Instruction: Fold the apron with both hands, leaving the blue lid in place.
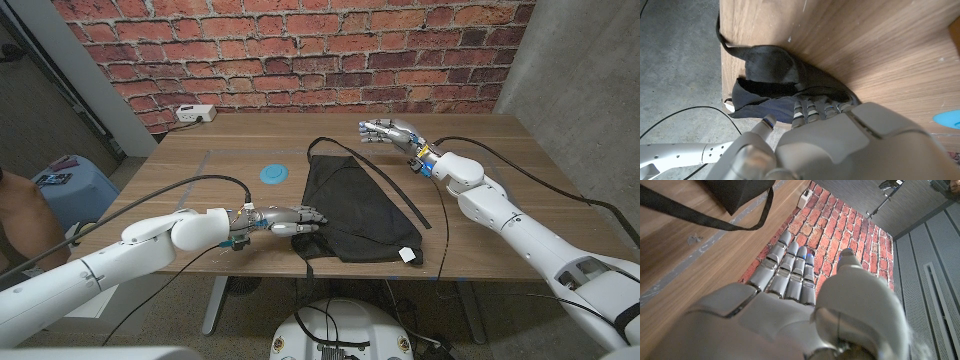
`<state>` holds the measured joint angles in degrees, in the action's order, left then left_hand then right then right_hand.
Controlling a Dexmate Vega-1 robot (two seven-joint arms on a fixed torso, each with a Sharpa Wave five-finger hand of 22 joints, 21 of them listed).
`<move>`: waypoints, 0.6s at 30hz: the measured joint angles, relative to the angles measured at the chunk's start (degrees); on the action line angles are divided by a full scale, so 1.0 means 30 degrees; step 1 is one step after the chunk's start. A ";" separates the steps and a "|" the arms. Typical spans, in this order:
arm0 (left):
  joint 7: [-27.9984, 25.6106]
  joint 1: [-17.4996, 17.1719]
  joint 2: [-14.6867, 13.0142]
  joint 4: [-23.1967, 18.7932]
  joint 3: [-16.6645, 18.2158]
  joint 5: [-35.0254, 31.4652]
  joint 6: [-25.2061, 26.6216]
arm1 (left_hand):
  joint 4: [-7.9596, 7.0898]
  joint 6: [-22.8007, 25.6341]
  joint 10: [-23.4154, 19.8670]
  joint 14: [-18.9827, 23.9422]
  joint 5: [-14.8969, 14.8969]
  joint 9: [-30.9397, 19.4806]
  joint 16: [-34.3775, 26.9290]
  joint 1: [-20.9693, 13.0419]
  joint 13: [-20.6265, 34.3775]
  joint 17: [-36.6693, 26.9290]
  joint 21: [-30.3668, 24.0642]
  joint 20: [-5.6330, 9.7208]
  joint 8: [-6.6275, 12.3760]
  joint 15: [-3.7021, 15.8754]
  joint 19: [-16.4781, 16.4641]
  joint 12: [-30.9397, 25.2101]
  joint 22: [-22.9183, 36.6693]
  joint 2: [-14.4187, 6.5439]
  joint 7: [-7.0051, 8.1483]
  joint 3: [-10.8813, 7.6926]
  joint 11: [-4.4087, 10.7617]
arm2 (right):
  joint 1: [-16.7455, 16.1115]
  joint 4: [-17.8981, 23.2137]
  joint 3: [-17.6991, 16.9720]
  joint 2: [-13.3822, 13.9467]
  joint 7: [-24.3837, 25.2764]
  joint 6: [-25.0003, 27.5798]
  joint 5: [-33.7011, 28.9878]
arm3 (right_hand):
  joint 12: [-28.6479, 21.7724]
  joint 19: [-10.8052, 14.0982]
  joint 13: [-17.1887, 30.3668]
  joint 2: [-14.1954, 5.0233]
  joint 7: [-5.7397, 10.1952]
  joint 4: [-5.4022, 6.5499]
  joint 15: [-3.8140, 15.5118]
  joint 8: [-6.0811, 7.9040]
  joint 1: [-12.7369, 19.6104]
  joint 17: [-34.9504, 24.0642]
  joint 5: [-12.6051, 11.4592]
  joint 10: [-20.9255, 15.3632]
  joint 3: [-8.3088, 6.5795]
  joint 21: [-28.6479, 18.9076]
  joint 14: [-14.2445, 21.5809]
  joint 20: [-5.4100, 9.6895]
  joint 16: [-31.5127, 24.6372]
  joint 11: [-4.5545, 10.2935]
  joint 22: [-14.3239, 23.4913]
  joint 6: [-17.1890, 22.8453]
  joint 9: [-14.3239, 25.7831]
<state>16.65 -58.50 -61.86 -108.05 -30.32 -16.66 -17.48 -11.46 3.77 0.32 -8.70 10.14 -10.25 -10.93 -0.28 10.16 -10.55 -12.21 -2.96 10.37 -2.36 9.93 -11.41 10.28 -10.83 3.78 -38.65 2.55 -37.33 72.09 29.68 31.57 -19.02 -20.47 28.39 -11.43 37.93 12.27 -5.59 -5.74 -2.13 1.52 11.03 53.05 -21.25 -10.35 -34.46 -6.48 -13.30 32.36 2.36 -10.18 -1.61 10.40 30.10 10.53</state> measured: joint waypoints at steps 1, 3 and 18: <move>0.0000 0.0015 0.0001 0.0015 0.0000 0.0000 0.0000 | 0.0000 0.0000 0.0000 0.0000 0.0000 0.0000 0.0000 0.0000 0.0000 0.0000 0.0000 0.0000 0.0000 0.0000 0.0000 0.0000 0.0000 0.0000 0.0000 0.0000 0.0000 | 0.0000 0.0000 0.0000 0.0000 0.0003 -0.0007 0.0004 | 0.0000 0.0000 -0.0017 0.0069 0.0000 0.0000 0.0000 0.0000 -0.0069 0.0000 0.0000 0.0000 0.0000 0.0000 0.0000 0.0000 0.0000 0.0000 0.0000 0.0000 0.0000; 0.0003 0.0076 0.0000 0.0066 0.0000 0.0011 -0.0020 | 0.0000 0.0000 0.0000 -0.0001 0.0000 0.0000 0.0000 -0.0001 0.0000 0.0001 0.0000 0.0000 0.0000 0.0000 0.0000 0.0000 0.0000 0.0000 0.0000 0.0000 0.0000 | 0.0006 -0.0046 -0.0006 -0.0019 0.0030 -0.0045 0.0021 | 0.0000 -0.0001 -0.0019 0.0069 0.0000 0.0000 0.0000 0.0000 -0.0069 0.0064 0.0000 0.0000 0.0000 0.0000 0.0000 0.0000 0.0000 0.0000 0.0001 0.0000 0.0000; 0.0014 0.0681 0.0177 0.0740 0.0159 0.0651 -0.0992 | -0.0083 -0.0101 0.0069 0.0075 0.0000 0.0000 0.0000 0.0076 0.0000 0.0003 0.0000 -0.0001 0.0001 -0.0076 0.0000 0.0000 -0.0003 -0.0081 -0.0102 0.0084 -0.0069 | 0.0468 -0.1145 -0.0079 -0.0442 0.0287 -0.0194 0.0000 | 0.0000 -0.0001 -0.0103 -0.0003 0.0104 0.0001 0.0001 0.0076 -0.0141 0.0265 0.0000 0.0001 -0.0001 0.0000 0.0001 0.0000 -0.0022 0.0000 0.0002 0.0101 -0.0001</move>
<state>16.69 -56.46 -61.33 -105.83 -29.84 -14.70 -20.45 -11.71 3.47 0.53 -8.47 10.14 -10.25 -10.93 -0.05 10.16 -10.54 -12.21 -2.97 10.37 -2.58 9.93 -11.41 10.27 -11.07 3.47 -38.40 2.34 -35.93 68.65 29.44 30.24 -18.16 -21.05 28.39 -11.43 37.93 11.96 -5.60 -5.42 -2.13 1.52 11.26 52.63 -20.45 -10.35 -34.46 -6.48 -13.30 32.37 2.36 -10.24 -1.61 10.40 30.40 10.52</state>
